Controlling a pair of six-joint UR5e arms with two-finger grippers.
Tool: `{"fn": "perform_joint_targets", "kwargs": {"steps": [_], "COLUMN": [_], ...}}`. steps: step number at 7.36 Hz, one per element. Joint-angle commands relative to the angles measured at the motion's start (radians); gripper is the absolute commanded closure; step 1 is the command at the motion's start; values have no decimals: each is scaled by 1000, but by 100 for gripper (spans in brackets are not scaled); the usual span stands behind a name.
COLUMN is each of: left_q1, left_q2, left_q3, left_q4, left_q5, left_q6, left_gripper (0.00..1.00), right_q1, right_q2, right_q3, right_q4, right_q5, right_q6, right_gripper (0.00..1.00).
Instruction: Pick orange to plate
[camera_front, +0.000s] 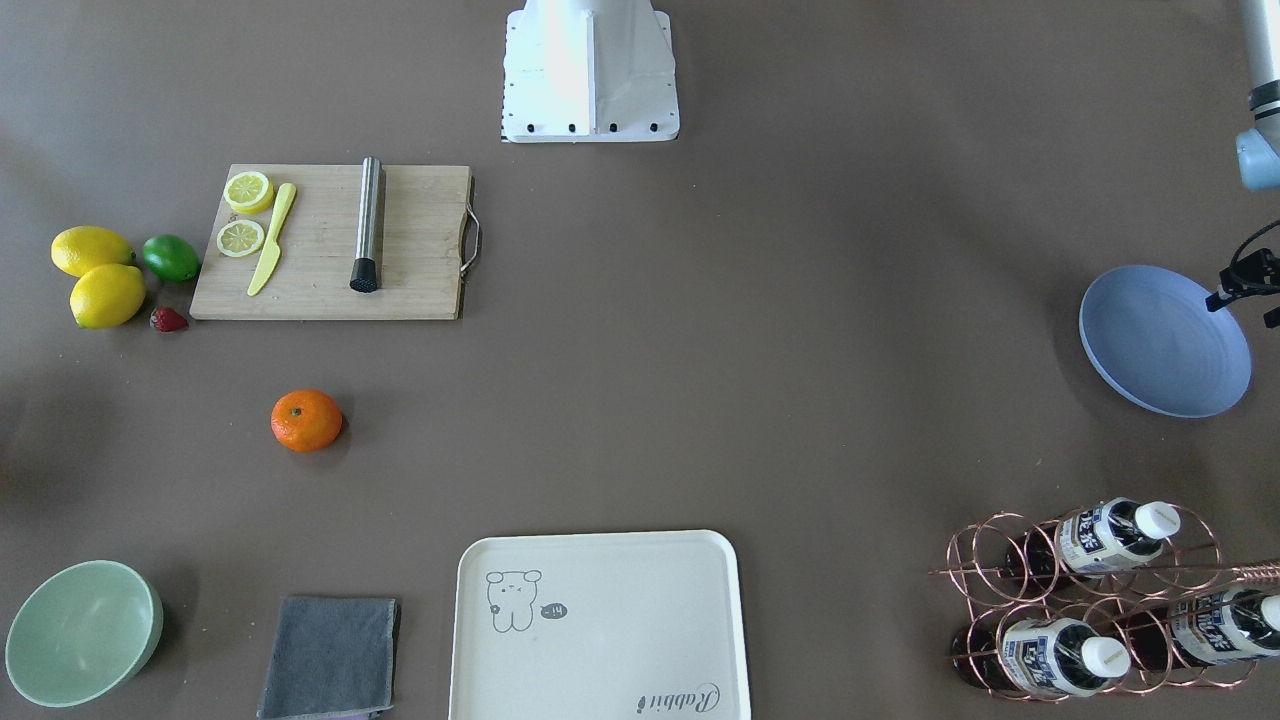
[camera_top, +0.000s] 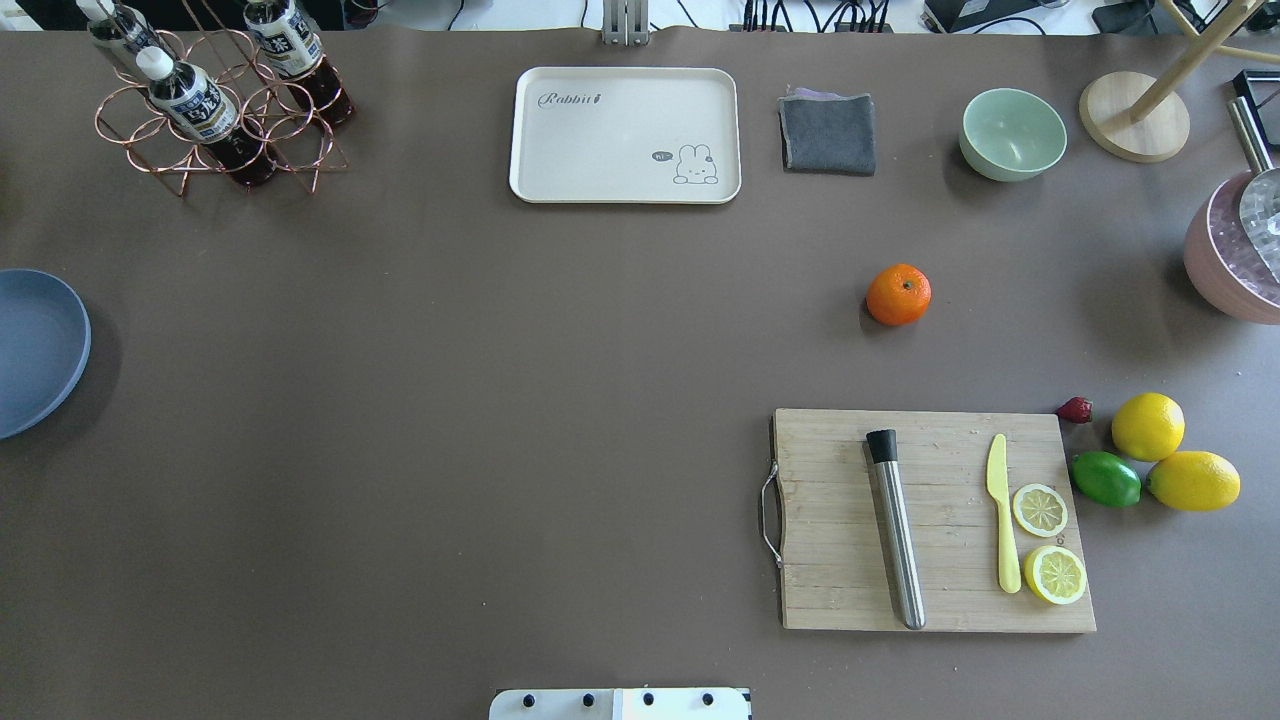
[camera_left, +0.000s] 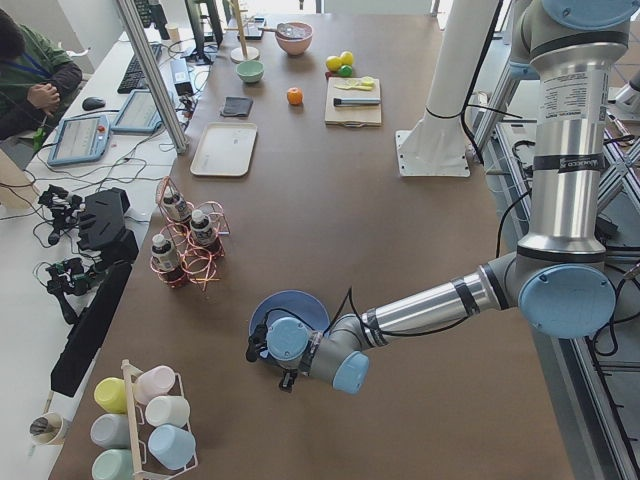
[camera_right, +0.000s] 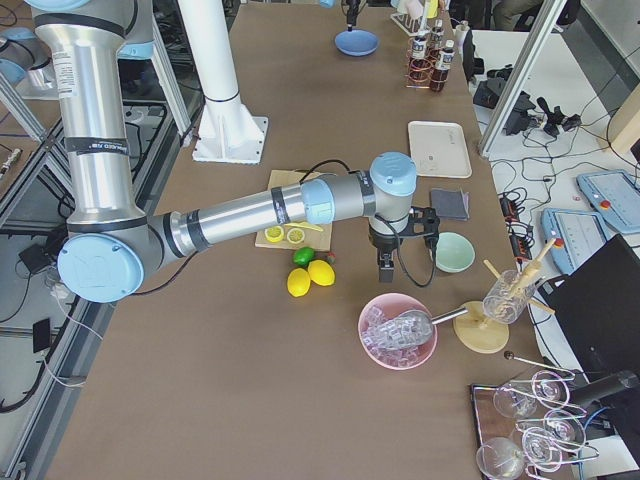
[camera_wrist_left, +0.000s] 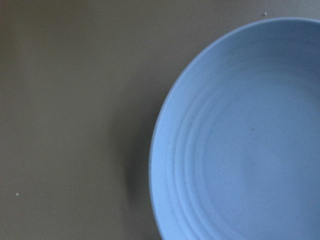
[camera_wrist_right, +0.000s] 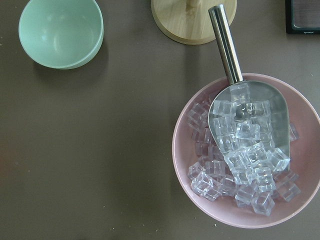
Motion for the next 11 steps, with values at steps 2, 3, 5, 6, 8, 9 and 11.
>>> {"fn": "perform_joint_targets", "kwargs": {"steps": [2,3,5,6,8,9,11], "left_q1": [37,55,57,57,57,56,36], "left_q2": [2,2,2,2,2,2,-6], "left_q3": [11,11,12,9,12,5,-49], "left_q4": [0,0,0,0,3,6,17], "left_q5": [1,1,0,0,-18,-41,-104], "left_q6": [-1,-1,-1,-1,-1,-4,-13], "left_gripper": [10,10,100,100,100,100,100], "right_q1": [-3,-9,-10,-10,-10,-10,-10], "right_q2": [0,1,1,1,0,-3,-7], "right_q3": [0,0,2,10,25,29,28], "right_q4": [1,1,1,1,1,1,1], "right_q5": [-1,-1,-1,-1,-1,0,2], "right_q6": [0,-2,0,0,-2,-2,-2], "right_gripper": [0,0,0,0,0,0,0]}}
